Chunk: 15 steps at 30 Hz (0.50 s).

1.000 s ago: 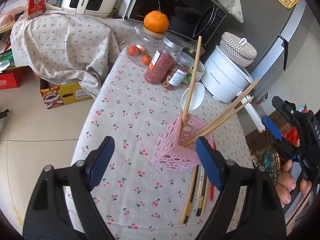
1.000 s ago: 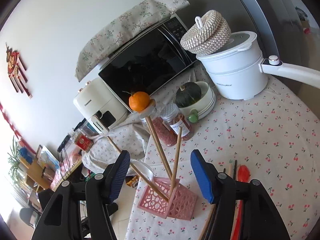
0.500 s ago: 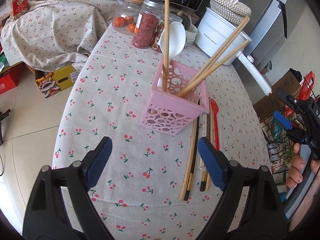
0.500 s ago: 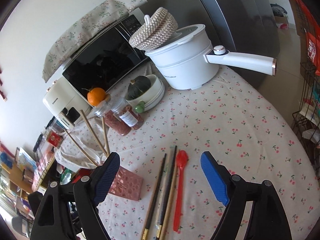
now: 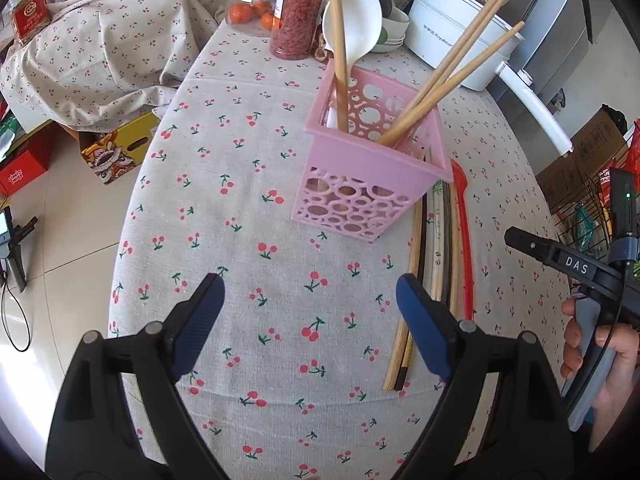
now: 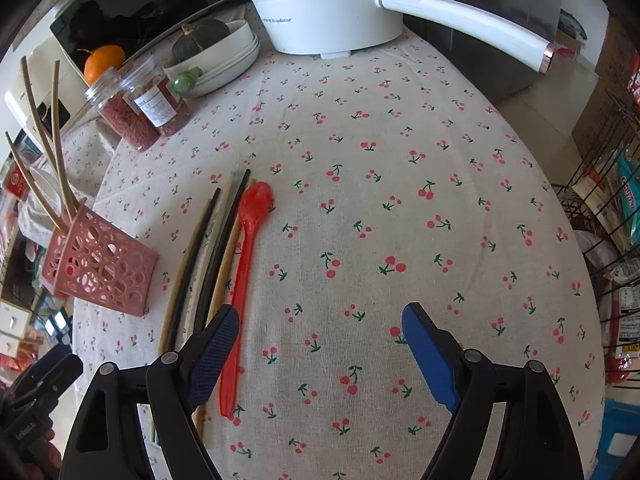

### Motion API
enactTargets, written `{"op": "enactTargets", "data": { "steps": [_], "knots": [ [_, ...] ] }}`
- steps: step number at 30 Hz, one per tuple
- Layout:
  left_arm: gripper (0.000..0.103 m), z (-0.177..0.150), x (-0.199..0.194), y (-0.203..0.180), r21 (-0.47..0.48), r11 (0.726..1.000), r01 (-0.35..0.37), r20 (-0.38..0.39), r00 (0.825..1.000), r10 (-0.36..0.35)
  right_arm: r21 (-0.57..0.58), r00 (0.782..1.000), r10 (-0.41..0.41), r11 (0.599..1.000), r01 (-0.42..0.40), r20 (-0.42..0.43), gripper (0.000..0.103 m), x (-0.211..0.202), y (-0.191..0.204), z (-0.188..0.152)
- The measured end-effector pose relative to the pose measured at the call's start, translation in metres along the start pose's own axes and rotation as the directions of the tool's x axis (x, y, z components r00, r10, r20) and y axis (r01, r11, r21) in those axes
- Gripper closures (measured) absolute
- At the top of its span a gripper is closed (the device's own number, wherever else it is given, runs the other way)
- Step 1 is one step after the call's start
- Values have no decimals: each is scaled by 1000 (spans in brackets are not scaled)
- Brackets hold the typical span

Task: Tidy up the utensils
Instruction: 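Grasp the red plastic spoon with the right tool while the left grasps a wooden chopstick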

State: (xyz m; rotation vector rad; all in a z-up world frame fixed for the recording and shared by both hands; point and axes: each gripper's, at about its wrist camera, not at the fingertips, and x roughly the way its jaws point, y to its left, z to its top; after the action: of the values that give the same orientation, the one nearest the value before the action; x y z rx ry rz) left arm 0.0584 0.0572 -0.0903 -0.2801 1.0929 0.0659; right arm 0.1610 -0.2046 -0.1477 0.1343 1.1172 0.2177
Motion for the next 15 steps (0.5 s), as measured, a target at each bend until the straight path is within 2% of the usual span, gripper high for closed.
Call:
{"op": "enactTargets", "data": {
  "steps": [10, 13, 15],
  "knots": [
    [16, 5, 10, -6, 13, 1000, 9, -24, 1000, -9, -91, 999, -45, 995, 44, -7, 18, 40, 32, 20],
    [15, 6, 8, -8, 24, 999, 43, -18, 999, -43, -153, 993, -108, 982, 113, 43, 18, 49, 41, 24],
    [15, 6, 7, -11, 33, 998, 62, -17, 998, -61, -153, 993, -105, 982, 113, 57, 19, 52, 42, 28]
  ]
}}
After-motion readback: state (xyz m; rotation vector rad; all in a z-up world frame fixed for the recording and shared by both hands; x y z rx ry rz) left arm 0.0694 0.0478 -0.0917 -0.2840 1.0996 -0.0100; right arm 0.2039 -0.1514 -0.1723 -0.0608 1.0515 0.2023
